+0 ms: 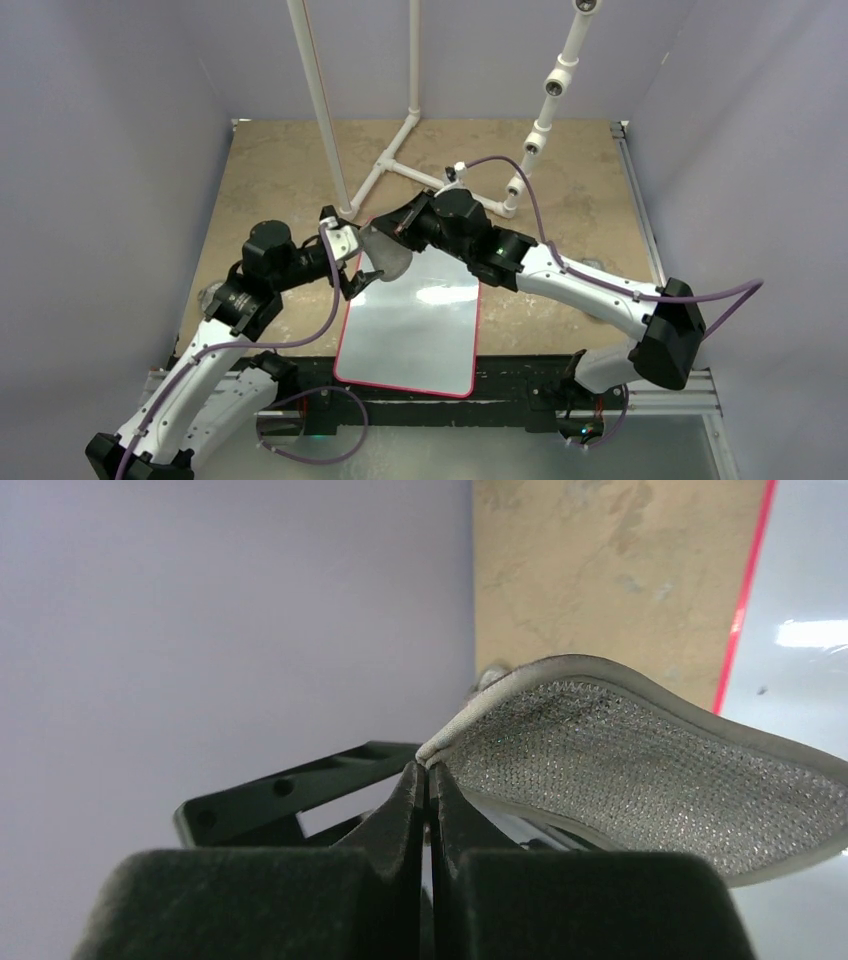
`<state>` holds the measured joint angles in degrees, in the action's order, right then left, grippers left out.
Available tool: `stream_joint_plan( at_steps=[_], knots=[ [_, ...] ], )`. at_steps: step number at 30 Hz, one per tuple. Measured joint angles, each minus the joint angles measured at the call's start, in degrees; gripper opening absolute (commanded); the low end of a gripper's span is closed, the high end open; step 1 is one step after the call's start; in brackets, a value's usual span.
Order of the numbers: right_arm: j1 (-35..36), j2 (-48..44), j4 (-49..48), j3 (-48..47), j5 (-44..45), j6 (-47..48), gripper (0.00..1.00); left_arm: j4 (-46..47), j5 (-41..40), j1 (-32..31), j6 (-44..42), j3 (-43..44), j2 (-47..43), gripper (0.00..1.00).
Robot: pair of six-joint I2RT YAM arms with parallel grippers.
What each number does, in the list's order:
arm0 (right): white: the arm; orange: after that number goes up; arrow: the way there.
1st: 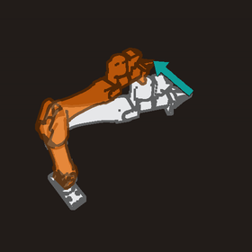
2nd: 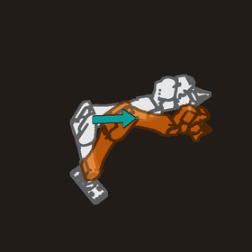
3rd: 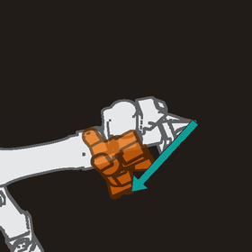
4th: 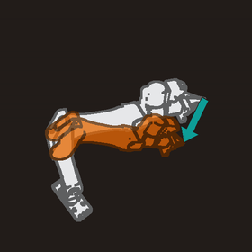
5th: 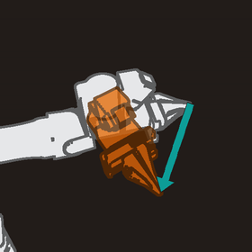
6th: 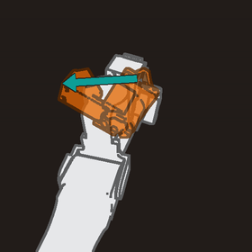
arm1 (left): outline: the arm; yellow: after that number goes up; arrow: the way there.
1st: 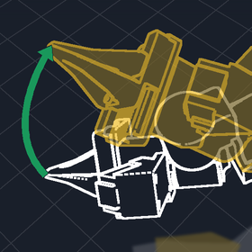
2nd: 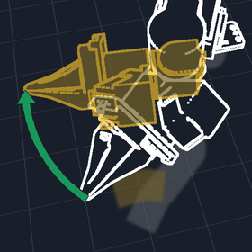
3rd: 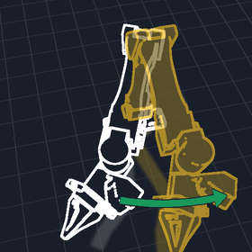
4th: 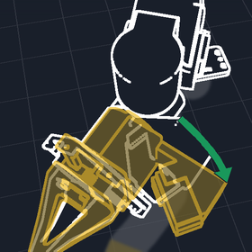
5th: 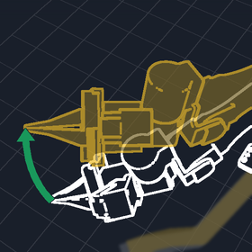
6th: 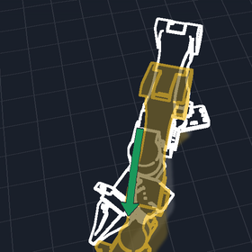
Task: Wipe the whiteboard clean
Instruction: Pick up the whiteboard eraser from the center of the board.
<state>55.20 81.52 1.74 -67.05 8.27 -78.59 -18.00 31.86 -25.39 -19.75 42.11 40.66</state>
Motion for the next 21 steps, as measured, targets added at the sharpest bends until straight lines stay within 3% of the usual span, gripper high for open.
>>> stream_joint_plan(
  at_steps=[5, 9, 11, 16, 17, 19, 20, 21],
  knots=[
    [1.79, -0.31, -2.71, 0.37, -0.44, -1.44, 0.00, 2.05, -0.33, 0.00, 2.43, -0.61, 1.66, 0.97],
    [3.04, -2.29, -4.39, 2.86, -0.35, -2.69, 0.00, 2.49, -1.29, 0.00, 3.32, -0.59, 3.26, 0.65],
    [3.37, -3.65, -4.70, 4.11, -0.33, -3.28, 0.00, 2.49, -1.42, 0.00, 3.80, -0.59, 3.48, 0.54],
    [3.67, -5.57, -6.60, 5.75, -0.33, -4.42, 0.00, 2.40, -1.11, 0.00, 4.44, 0.96, 5.31, 0.60],
    [3.67, -5.81, -7.10, 6.10, -0.33, -4.63, 0.00, 2.40, -0.98, 0.00, 4.74, 1.44, 5.84, 0.53],
    [3.67, -6.51, -7.96, 7.17, -0.33, -5.05, 0.00, 2.43, -0.44, 0.00, 5.77, 2.16, 6.56, 0.13],
    [3.67, -6.84, -8.20, 7.69, -0.33, -5.29, 0.00, 2.38, 0.00, 0.00, 6.32, 2.25, 6.64, 0.00],
    [3.67, -7.06, -8.59, 8.15, -0.35, -5.51, 0.00, 2.32, 0.52, 0.00, 6.82, 2.27, 6.64, 0.00]
  ],
)
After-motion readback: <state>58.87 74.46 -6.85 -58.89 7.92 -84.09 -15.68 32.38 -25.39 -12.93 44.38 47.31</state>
